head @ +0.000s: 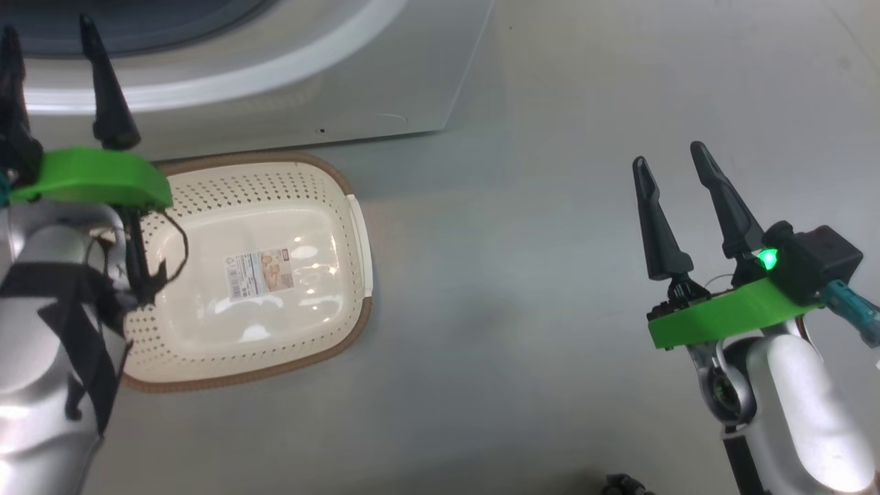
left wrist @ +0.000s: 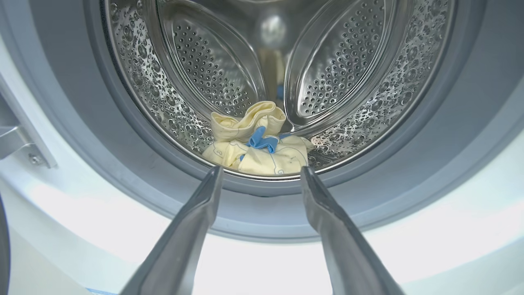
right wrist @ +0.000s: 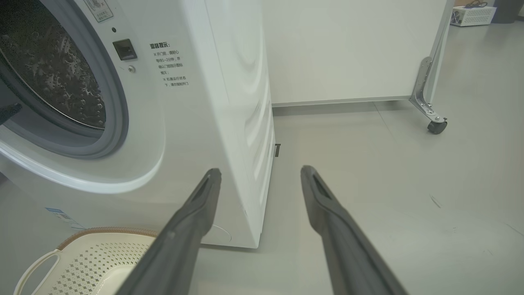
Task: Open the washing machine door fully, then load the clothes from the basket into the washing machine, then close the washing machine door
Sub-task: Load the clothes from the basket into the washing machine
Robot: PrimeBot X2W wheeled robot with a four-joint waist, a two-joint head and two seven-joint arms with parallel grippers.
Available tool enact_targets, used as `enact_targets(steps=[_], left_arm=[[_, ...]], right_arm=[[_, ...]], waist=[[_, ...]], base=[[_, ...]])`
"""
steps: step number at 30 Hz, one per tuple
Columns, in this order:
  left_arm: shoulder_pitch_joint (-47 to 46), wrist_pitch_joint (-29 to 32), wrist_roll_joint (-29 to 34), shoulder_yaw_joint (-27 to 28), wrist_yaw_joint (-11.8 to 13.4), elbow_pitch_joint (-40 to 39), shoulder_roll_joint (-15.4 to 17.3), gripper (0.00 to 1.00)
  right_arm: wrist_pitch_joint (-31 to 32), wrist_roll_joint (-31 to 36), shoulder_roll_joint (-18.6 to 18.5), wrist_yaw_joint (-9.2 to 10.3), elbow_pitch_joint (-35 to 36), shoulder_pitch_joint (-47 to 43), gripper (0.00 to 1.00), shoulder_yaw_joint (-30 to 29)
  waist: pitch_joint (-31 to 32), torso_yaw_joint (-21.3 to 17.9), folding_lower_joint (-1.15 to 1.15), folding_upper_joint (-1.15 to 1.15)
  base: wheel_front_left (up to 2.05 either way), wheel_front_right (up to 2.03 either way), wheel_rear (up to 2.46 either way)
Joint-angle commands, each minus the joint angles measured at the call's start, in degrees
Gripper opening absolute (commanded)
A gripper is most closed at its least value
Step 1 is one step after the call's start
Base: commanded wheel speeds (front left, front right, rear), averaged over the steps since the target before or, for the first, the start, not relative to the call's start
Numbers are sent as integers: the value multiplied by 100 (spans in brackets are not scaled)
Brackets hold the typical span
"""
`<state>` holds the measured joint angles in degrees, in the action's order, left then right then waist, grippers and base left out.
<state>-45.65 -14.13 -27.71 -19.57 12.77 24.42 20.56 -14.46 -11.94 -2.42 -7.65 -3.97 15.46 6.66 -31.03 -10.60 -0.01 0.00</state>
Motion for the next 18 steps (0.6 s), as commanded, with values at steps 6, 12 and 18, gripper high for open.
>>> enact_targets(steps=[6, 12, 18], left_arm=[[1204, -73, 142, 237, 485, -1141, 107, 100], [2208, -80, 205, 198, 791, -1829, 22, 100], [2947, -82, 203, 72, 922, -2223, -61, 100]], right_arm=[[-6, 242, -45, 16, 185, -251, 100, -87], [166, 408, -45, 16, 256, -488, 100, -197], [338, 497, -45, 16, 316, -749, 100, -240]], waist=[[543, 323, 1, 0], [1024, 561, 1, 0], [1454, 772, 1, 0]], base=[[0, 0, 0], [0, 0, 0], [0, 0, 0]])
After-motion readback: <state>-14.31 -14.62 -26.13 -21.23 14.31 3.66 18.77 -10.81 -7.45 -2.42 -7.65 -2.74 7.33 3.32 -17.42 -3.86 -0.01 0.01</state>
